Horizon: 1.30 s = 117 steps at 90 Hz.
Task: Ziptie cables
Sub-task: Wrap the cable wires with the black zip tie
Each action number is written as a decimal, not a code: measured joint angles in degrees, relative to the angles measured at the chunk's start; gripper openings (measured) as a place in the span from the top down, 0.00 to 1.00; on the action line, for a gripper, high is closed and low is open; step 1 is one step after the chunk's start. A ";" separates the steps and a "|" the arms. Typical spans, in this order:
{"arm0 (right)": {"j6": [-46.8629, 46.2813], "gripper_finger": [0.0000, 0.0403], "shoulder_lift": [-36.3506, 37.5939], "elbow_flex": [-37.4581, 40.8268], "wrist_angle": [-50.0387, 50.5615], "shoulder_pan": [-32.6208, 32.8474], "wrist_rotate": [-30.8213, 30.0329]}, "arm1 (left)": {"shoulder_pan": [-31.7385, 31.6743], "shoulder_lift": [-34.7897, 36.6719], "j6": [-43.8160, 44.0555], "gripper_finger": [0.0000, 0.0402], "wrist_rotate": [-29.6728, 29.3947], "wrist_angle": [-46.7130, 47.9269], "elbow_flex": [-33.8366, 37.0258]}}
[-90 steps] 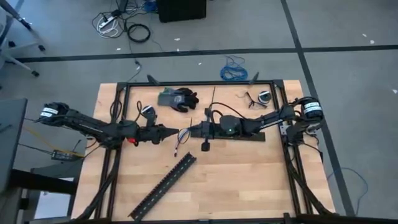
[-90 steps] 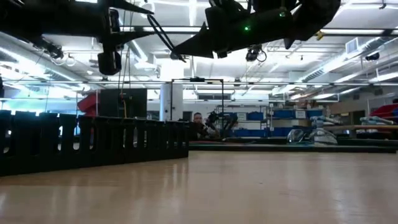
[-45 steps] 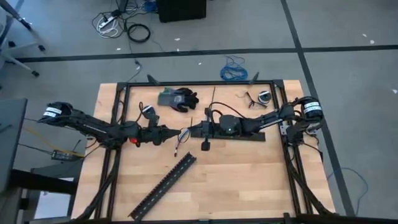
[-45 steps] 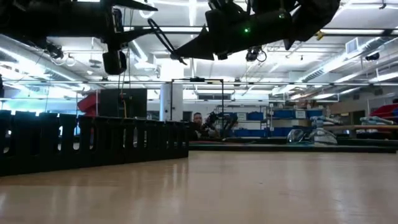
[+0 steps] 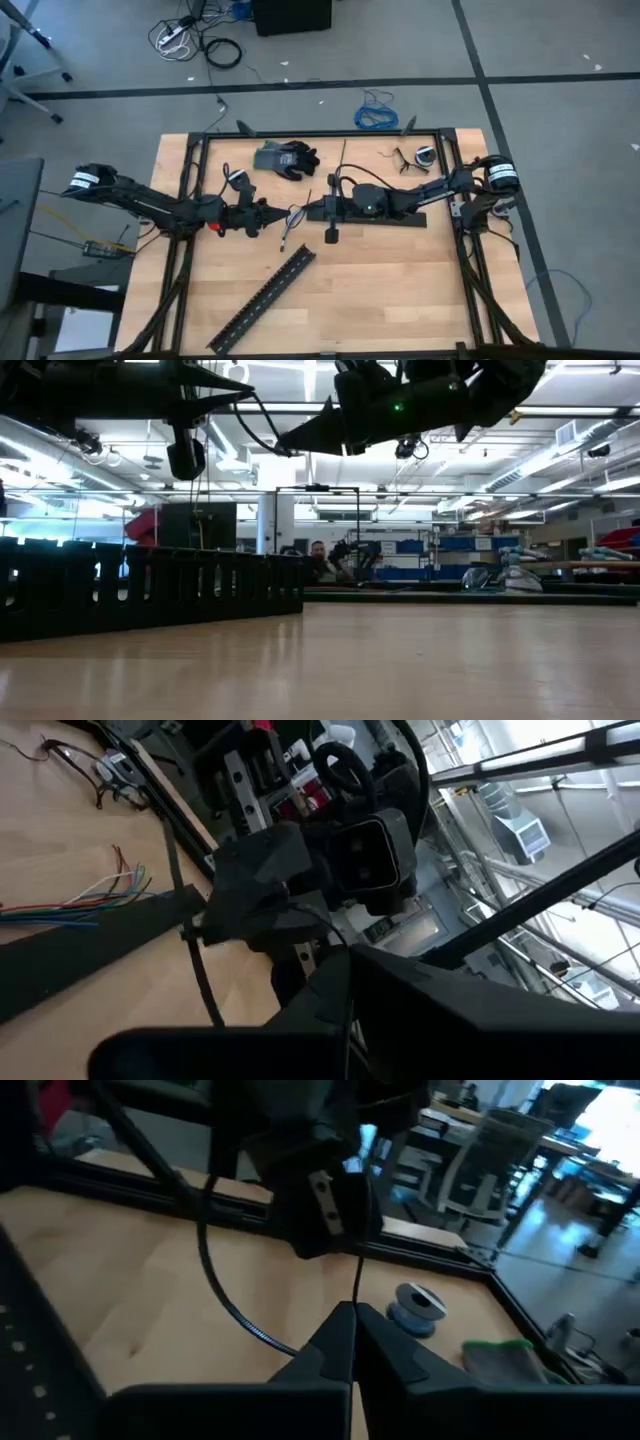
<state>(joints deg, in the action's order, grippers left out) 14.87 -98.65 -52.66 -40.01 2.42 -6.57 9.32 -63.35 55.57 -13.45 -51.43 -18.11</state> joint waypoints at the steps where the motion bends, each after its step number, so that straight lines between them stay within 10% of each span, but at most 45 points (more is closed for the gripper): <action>1: -0.04 0.97 0.00 0.00 -0.25 -0.01 0.28 | 0.00 0.00 -0.01 1.00 0.00 -0.03 0.00; 31: -7.19 0.66 0.02 -2.37 -0.52 -3.04 1.26 | -0.01 0.00 -3.99 1.00 -0.44 0.23 0.00; 58: -13.68 0.39 0.04 -6.40 2.05 -6.57 1.20 | -0.10 0.07 -36.34 1.00 0.31 7.86 -0.02; 78: -17.88 0.35 0.04 -6.40 8.05 -7.08 1.45 | 1.67 0.07 -48.06 1.00 -8.38 14.51 -0.02; 117: -11.71 0.40 0.04 -6.40 3.45 -6.91 2.08 | 4.05 0.07 -50.58 1.00 -6.92 14.15 -0.02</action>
<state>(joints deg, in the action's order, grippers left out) 3.17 -98.61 -59.07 -36.56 -4.49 -4.49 13.37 -63.29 4.99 -20.37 -37.28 -18.13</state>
